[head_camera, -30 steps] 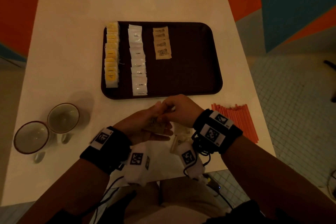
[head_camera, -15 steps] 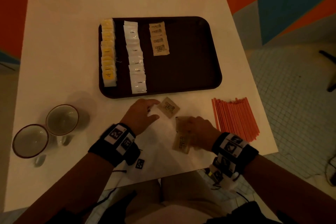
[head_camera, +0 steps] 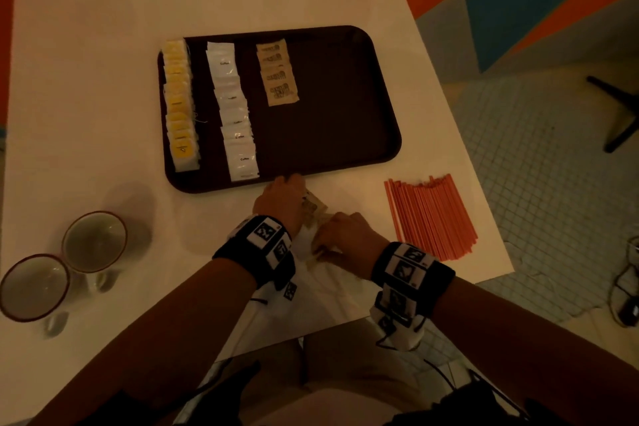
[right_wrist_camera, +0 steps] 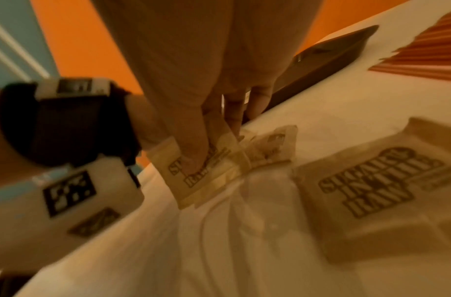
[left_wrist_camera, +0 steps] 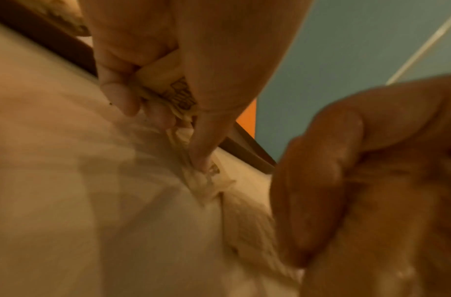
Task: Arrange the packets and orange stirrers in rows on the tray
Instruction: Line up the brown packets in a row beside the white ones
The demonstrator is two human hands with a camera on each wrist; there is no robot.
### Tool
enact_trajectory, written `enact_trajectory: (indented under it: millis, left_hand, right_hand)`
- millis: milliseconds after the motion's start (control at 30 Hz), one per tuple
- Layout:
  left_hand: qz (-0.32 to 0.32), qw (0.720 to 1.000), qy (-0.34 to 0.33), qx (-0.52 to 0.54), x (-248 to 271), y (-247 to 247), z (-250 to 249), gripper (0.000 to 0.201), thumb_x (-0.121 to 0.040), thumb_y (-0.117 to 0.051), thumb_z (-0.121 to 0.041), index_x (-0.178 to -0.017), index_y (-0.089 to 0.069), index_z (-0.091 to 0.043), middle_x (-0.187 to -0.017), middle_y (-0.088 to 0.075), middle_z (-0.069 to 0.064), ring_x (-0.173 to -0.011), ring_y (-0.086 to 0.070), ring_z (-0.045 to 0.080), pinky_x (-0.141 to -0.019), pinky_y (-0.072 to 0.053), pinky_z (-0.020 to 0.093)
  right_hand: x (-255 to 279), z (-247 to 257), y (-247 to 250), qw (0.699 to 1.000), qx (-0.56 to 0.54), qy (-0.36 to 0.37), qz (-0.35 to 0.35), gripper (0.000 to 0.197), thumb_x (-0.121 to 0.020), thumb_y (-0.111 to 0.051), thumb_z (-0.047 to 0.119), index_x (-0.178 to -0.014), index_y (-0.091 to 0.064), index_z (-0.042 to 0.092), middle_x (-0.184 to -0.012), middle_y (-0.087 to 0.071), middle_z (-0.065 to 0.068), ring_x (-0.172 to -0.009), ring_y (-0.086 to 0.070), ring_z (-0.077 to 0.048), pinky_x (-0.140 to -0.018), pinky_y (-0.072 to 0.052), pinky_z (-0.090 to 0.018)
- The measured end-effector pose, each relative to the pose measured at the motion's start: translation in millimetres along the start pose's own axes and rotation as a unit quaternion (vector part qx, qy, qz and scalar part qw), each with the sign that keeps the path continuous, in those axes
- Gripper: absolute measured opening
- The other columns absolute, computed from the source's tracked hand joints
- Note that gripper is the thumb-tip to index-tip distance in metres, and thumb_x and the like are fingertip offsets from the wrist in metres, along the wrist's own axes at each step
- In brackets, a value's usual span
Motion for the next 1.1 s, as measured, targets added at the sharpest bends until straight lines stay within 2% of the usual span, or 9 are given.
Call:
enact_trajectory:
  millis: [133,367,500,567,667,800,900,1000,1100]
  left_hand:
    - [-0.018,0.994,0.013,0.109,4.6,1.4,11.4,0.019,-0.087,-0.048,-0.009,-0.102,-0.057,-0.017,-0.104,-0.062,0.010,-0.092,-0.057,0.026,-0.082,-0.047,0.035]
    - [-0.006,0.979,-0.008,0.202,19.9,10.8,32.0,0.017,-0.082,-0.056,-0.004,-0.077,-0.060,-0.020,-0.086,-0.061,0.003,-0.081,-0.055,0.017,-0.074,-0.043,0.027]
    - [0.016,0.962,0.006,0.272,26.8,18.9,28.1,0.021,-0.081,-0.059,-0.003,-0.071,-0.060,-0.022,-0.071,-0.058,-0.004,-0.065,-0.052,0.010,-0.061,-0.041,0.021]
    - [0.030,0.929,0.060,0.364,31.4,24.2,25.3,0.014,-0.081,-0.061,-0.006,-0.074,-0.061,-0.018,-0.069,-0.058,0.000,-0.062,-0.051,0.012,-0.058,-0.043,0.023]
    - [0.097,0.838,0.119,0.524,39.8,34.0,20.9,0.008,-0.086,-0.058,-0.012,-0.079,-0.061,-0.015,-0.060,-0.058,0.001,-0.059,-0.049,0.015,-0.054,-0.043,0.023]
    - [0.159,0.737,0.173,0.634,43.1,45.0,16.4,0.043,-0.088,-0.040,-0.054,-0.081,-0.062,-0.018,-0.083,-0.062,0.007,-0.078,-0.059,0.021,-0.066,-0.051,0.030]
    - [0.235,0.662,0.126,0.700,46.5,47.6,2.0,0.065,-0.080,-0.028,-0.065,-0.096,-0.065,-0.014,-0.094,-0.071,0.013,-0.086,-0.069,0.026,-0.080,-0.055,0.039]
    - [0.258,0.673,0.077,0.689,50.1,45.0,-7.6,0.046,-0.075,-0.044,-0.050,-0.109,-0.060,-0.023,-0.097,-0.072,0.005,-0.091,-0.069,0.023,-0.084,-0.055,0.039]
    - [0.237,0.702,0.068,0.668,48.8,37.5,-4.7,0.039,-0.081,-0.057,-0.027,-0.119,-0.055,-0.022,-0.085,-0.066,0.003,-0.078,-0.066,0.018,-0.080,-0.055,0.037]
  right_hand:
    - [8.5,-12.3,21.2,0.956,-0.250,-0.119,-0.094,0.023,-0.087,-0.059,0.016,-0.107,-0.064,0.007,-0.105,-0.062,-0.005,-0.090,-0.058,-0.017,-0.073,-0.038,-0.010]
    - [-10.2,-18.8,18.5,0.928,-0.325,-0.159,-0.091,0.005,-0.080,-0.066,0.017,-0.085,-0.066,0.017,-0.137,-0.047,0.002,-0.123,-0.045,-0.016,-0.105,-0.037,-0.036]
    - [-21.6,-6.9,19.7,0.914,-0.375,-0.146,-0.057,0.005,-0.082,-0.065,0.019,-0.085,-0.065,0.023,-0.129,-0.055,0.004,-0.116,-0.051,-0.014,-0.098,-0.042,-0.031]
    - [-23.8,-2.9,23.3,0.917,-0.369,-0.131,-0.080,0.007,-0.082,-0.064,0.019,-0.085,-0.064,0.025,-0.111,-0.063,0.002,-0.102,-0.057,-0.015,-0.088,-0.045,-0.028]
    - [-21.4,0.2,36.6,0.909,-0.370,-0.122,-0.147,0.016,-0.079,-0.067,0.014,-0.075,-0.059,0.028,-0.081,-0.061,0.004,-0.079,-0.059,-0.014,-0.073,-0.048,-0.028]
    - [-17.9,7.0,55.2,0.852,-0.506,-0.075,-0.110,0.023,-0.078,-0.068,0.008,-0.080,-0.055,0.026,-0.084,-0.067,0.000,-0.085,-0.066,-0.022,-0.077,-0.056,-0.037]
    - [-20.6,16.8,60.1,0.862,-0.493,-0.058,-0.102,0.023,-0.078,-0.069,0.012,-0.087,-0.053,0.026,-0.095,-0.066,-0.007,-0.084,-0.066,-0.025,-0.072,-0.056,-0.034]
    - [-22.0,23.0,60.3,0.918,-0.359,-0.030,-0.164,0.017,-0.078,-0.069,0.013,-0.083,-0.056,0.024,-0.090,-0.058,0.010,-0.078,-0.050,0.002,-0.067,-0.039,-0.002]
    - [-16.3,10.4,60.8,0.939,-0.275,-0.022,-0.206,0.017,-0.077,-0.069,0.015,-0.082,-0.058,0.026,-0.090,-0.051,0.013,-0.080,-0.045,0.005,-0.069,-0.033,-0.001]
Point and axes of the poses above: each hand's wrist, its own x-axis away from the middle knuckle, its own y-axis out of the back of the hand, z = x × y, the point moved 1 cm from there along -x, towards the middle knuckle
